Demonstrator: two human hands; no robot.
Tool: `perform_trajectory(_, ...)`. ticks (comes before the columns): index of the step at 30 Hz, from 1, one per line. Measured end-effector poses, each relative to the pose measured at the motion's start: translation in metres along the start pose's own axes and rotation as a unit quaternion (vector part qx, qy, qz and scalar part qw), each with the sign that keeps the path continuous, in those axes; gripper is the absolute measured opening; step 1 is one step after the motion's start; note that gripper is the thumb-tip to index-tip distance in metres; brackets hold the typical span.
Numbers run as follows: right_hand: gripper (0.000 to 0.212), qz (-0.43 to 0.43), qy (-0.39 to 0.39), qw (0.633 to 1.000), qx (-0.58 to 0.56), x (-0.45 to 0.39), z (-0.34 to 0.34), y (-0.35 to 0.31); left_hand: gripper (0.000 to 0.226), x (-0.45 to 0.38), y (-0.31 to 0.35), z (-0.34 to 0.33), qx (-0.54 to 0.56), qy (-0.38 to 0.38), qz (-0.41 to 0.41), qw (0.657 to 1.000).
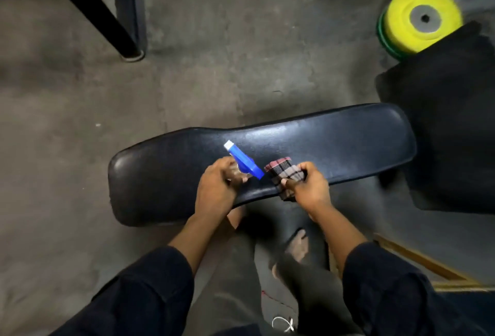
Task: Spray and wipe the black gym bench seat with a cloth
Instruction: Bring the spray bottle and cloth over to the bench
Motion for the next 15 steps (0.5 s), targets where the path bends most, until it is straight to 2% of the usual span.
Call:
perform_trajectory(4, 0.032, 0.018, -0.022, 0.999, 0.037, -0.038, -0.047, -0.009, 0.032, -0.019, -0.027, 0.0, 0.055, 0.024, 0.036, 0.998)
perform_trajectory(7, 0.029, 0.028, -0.045, 0.997, 0.049, -0.055, -0.074, -0.02, 0.014, -0.029, -0.041, -0.007, 0.101, 0.013, 0.052, 0.993)
perform_trajectory(10, 0.014, 0.069, -0.077, 0.99, 0.1, -0.07, -0.097, -0.021, 0.027, -0.035, -0.052, -0.011, 0.102, 0.047, 0.093, 0.989)
perform_trajectory(13, 0.018, 0.097, -0.089, 0.983, 0.128, -0.079, -0.106, -0.02, 0.03, -0.033, -0.051, -0.014, 0.09, 0.066, 0.11, 0.988)
perform_trajectory(15, 0.021, 0.12, -0.103, 0.969, 0.188, -0.084, -0.103, -0.018, 0.03, -0.03, -0.05, -0.017, 0.083, 0.079, 0.121, 0.986)
Point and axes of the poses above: each hand's wrist, its own x-axis away from the middle knuckle, its own z-axis out of the back of the hand, y = z × x, the point moved 4 cm from there along -x, towards the middle knuckle, and after that the axes turned 12 degrees about -x, right-handed, at the moved point
